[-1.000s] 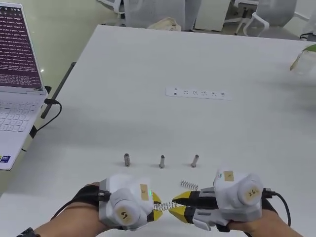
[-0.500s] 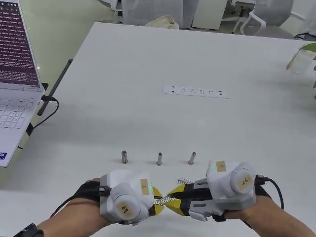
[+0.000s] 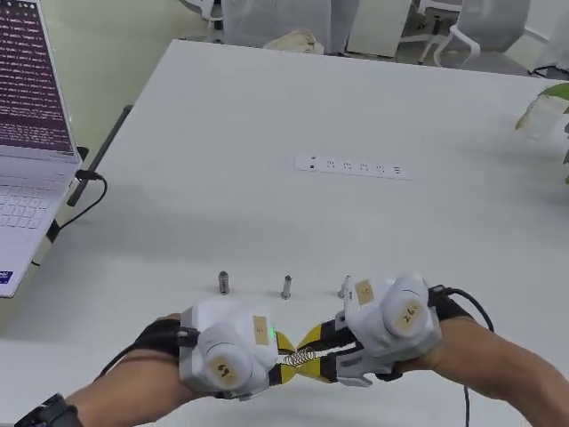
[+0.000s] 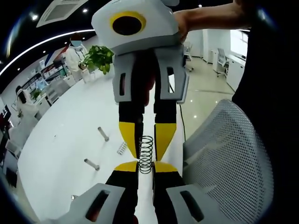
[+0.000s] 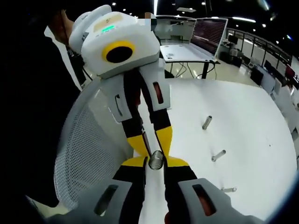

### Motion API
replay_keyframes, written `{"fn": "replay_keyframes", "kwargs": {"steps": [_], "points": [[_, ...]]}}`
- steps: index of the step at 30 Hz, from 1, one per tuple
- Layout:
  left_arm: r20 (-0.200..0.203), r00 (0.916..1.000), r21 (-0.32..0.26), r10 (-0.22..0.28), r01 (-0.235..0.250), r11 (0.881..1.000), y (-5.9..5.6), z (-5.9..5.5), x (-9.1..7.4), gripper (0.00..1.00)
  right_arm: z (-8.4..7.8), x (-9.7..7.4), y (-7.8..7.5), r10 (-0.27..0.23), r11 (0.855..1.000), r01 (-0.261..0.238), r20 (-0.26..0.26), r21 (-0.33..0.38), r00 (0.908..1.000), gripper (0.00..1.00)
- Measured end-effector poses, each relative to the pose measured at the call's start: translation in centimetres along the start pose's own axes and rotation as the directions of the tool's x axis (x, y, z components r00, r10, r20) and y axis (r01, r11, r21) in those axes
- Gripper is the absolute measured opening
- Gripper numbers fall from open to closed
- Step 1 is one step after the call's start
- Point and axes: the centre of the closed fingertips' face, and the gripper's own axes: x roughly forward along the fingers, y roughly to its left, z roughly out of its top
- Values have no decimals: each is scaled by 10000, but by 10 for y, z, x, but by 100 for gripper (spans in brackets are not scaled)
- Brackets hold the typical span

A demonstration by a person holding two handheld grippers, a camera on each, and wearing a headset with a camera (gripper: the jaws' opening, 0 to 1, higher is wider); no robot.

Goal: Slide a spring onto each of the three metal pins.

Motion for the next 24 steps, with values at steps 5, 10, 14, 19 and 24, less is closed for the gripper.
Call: {"fn": "replay_keyframes", "kwargs": {"steps": [5, 10, 14, 19, 24], "points": [[-45, 9999, 73, -89, 90, 9999, -3, -1, 0, 3, -3, 3, 3, 201, 9963, -252, -628, -822, 9978, 11], [-23, 9998, 46, -200, 200, 9998, -5, 0, -1, 3, -2, 2, 5, 333, 9863, -508, -1127, -1570, 9931, 10], [-20, 9998, -19, -207, 207, 9998, -4, 0, -2, 3, -2, 2, 3, 344, 9824, -580, -1332, -1774, 9905, 10], [-46, 9997, -156, -237, 236, 9996, -3, -1, -1, 3, -1, 3, 2, 243, 9823, -507, -1460, -1801, 9890, 9], [6, 9996, -333, -277, 277, 9991, -5, -2, 1, 3, -3, 3, 3, 201, 9836, -472, -1540, -1743, 9879, 9]]}}
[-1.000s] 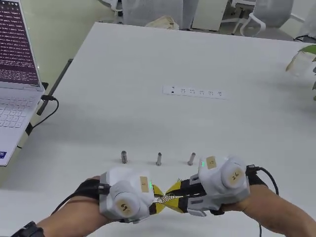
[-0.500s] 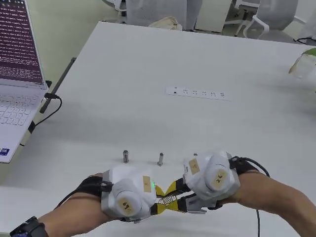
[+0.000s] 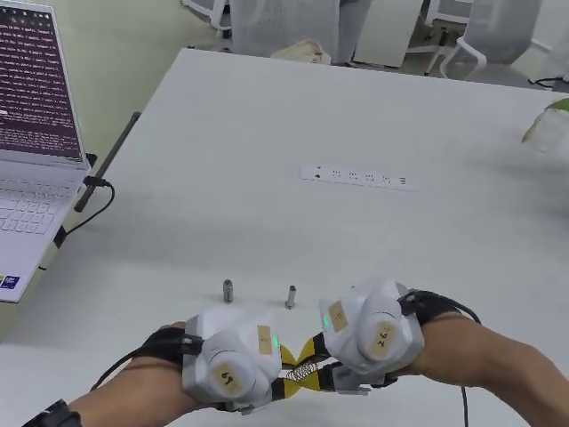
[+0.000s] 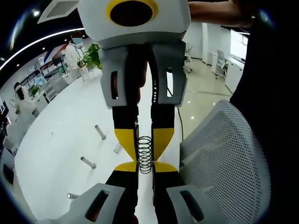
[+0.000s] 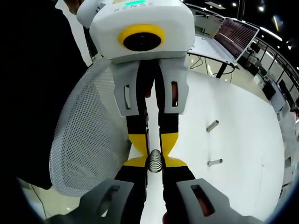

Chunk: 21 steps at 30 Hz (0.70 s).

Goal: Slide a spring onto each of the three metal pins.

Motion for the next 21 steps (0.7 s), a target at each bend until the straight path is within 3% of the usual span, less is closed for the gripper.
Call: {"fn": "replay_keyframes", "kwargs": {"steps": [4, 14, 21], "points": [[161, 9999, -253, -52, 56, 9997, -1, 1, 1, 3, -2, -1, 1, -40, 9999, 39, 71, 140, 10000, 9], [179, 9998, -210, -117, 121, 9997, 0, 3, 0, 3, 2, -7, 2, -132, 9999, 132, 323, 2, 9994, 11], [167, 9997, -309, -191, 196, 9993, -2, 2, 1, 3, 2, -3, 2, -206, 9995, 211, 215, -256, 9996, 9]]}}
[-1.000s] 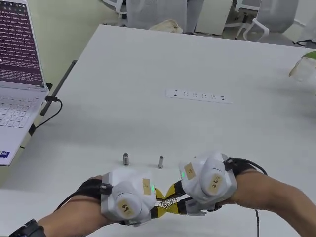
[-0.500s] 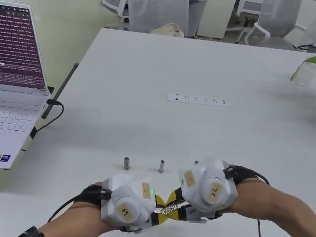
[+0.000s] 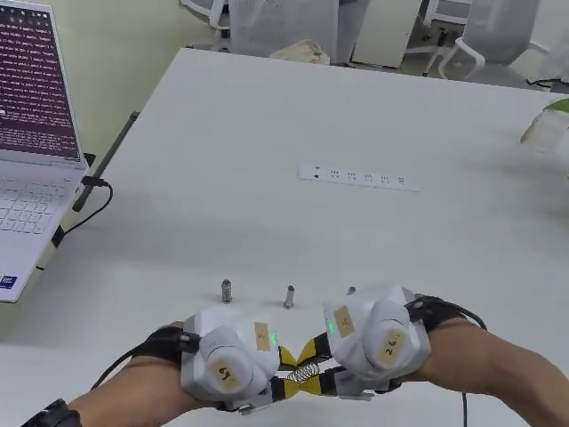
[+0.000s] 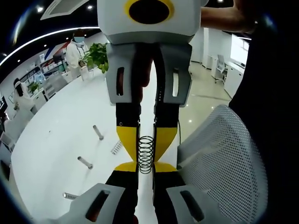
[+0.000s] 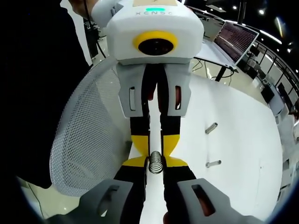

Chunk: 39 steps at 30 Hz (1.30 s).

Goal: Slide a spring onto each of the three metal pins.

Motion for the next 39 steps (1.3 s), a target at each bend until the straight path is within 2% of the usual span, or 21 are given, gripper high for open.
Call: {"fn": "replay_keyframes", "kwargs": {"steps": [11, 15, 18, 23, 29, 39], "points": [[118, 9999, -62, 6, -5, 10000, -2, 1, 3, 3, -4, -1, 2, 24, 10000, -24, -97, 22, 9999, 8], [-56, 9999, 23, 130, -130, 9999, 0, -5, 6, 5, -11, -4, 0, -19, 9997, 22, -144, 223, 9999, 8], [-42, 9998, -180, 216, -217, 9996, 3, -7, 6, 6, -17, -6, 1, -38, 9995, 45, -220, 321, 9998, 8], [-126, 9990, -577, 440, -447, 9973, 6, -20, 1, 8, -27, -9, -2, -132, 9986, 150, -365, 514, 9992, 8], [-137, 9975, -976, 689, -699, 9928, 11, -29, -6, 9, -34, -12, -6, -235, 9970, 266, -431, 725, 9988, 8], [53, 9891, -1955, 1472, -1434, 9702, 26, -36, -21, 15, -47, -15, -16, -378, 9928, 441, -584, 1110, 9976, 8]]}}
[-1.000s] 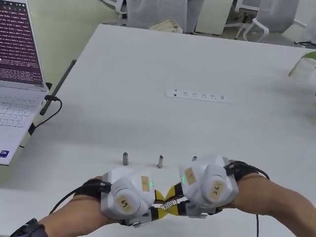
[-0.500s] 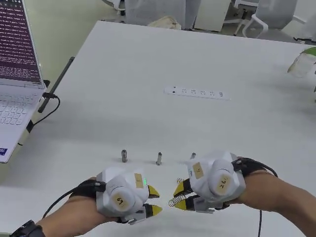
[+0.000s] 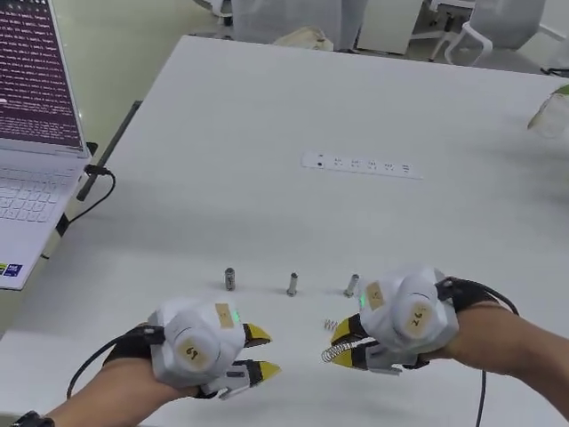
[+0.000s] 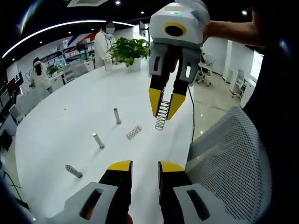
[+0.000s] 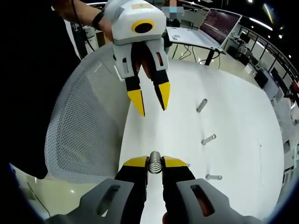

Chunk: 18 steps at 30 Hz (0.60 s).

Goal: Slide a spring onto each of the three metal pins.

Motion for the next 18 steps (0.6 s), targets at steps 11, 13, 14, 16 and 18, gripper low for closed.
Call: {"fn": "replay_keyframes", "kwargs": {"steps": [11, 13, 14, 16, 18], "points": [[106, 9965, -813, 831, -819, 9933, 21, -12, -17, 21, -10, -2, -15, -132, 9995, 138, -213, 286, 9997, 8], [161, 9948, -1012, 1004, -982, 9900, 25, -13, -21, 22, -10, -3, -17, -148, 9993, 154, -188, 339, 9997, 8], [171, 9945, -1044, 1030, -1006, 9894, 26, -13, -21, 23, -10, -3, -18, -154, 9992, 160, -190, 353, 9997, 8], [188, 9928, -1164, 1179, -1149, 9865, 29, -16, -25, 24, -10, -3, -20, -160, 9992, 168, -218, 350, 9996, 8], [172, 9912, -1276, 1309, -1277, 9836, 32, -19, -28, 25, -11, -2, -23, -170, 9992, 179, -272, 350, 9995, 8]]}}
